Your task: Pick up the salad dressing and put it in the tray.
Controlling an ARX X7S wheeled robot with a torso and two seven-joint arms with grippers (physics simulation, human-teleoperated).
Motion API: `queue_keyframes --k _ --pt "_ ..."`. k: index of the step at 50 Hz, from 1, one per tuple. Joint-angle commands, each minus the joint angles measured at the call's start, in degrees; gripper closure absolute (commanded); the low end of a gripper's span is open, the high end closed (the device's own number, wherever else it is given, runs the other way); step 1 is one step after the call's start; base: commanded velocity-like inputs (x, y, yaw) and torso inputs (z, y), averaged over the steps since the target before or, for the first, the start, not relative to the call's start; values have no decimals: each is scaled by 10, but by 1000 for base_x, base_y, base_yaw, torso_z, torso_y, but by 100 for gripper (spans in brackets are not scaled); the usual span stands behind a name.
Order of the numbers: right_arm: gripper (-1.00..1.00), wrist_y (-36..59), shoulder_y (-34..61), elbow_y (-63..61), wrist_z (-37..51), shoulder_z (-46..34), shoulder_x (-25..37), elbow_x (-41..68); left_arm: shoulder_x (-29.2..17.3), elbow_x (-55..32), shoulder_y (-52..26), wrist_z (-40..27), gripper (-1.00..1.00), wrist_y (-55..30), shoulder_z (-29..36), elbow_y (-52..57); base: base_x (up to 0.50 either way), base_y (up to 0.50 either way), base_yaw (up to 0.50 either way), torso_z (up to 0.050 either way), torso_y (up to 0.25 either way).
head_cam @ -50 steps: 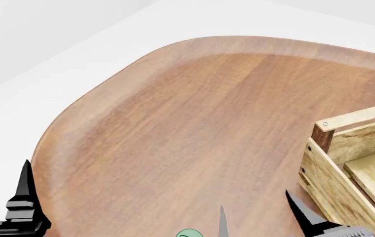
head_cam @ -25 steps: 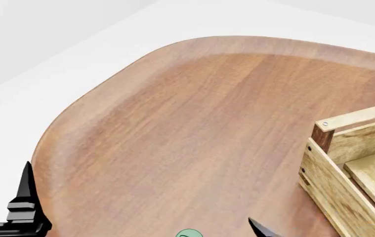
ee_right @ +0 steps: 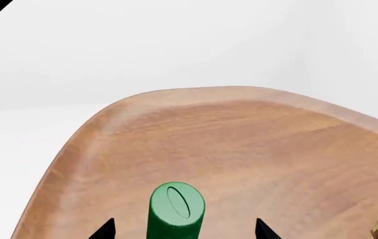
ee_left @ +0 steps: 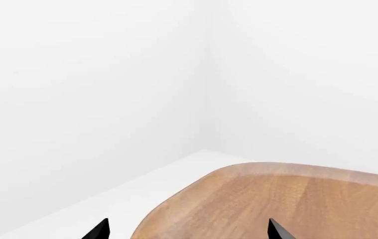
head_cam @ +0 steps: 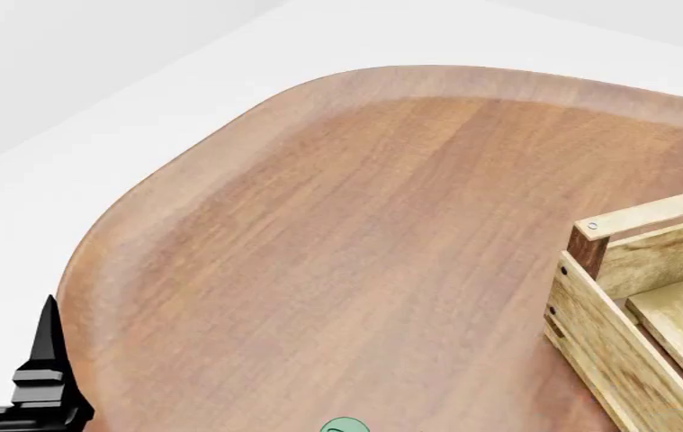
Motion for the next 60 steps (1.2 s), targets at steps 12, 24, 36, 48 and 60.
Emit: queue_keyframes --k 12,24,36,48,60 --pt "-100 -13 37 74 -17 -43 -19 -29 -3 -3 -1 -3 -100 5 4 -4 0 0 0 0 0" --pt "-100 -15 59 102 -34 -59 -26 -28 -6 -5 -1 -6 -100 5 4 -3 0 0 0 0 0" --pt "-100 -22 79 145 -39 -64 -37 -31 -9 -7 -2 -8 -100 4 6 -1 0 0 0 0 0" --pt "-100 -28 96 181 -42 -68 -47 -33 -11 -9 -3 -10 -100 4 7 -1 0 0 0 0 0" --pt "-100 -41 109 205 -52 -83 -55 -41 -13 -10 -2 -12 -100 7 8 -3 0 0 0 0 0"
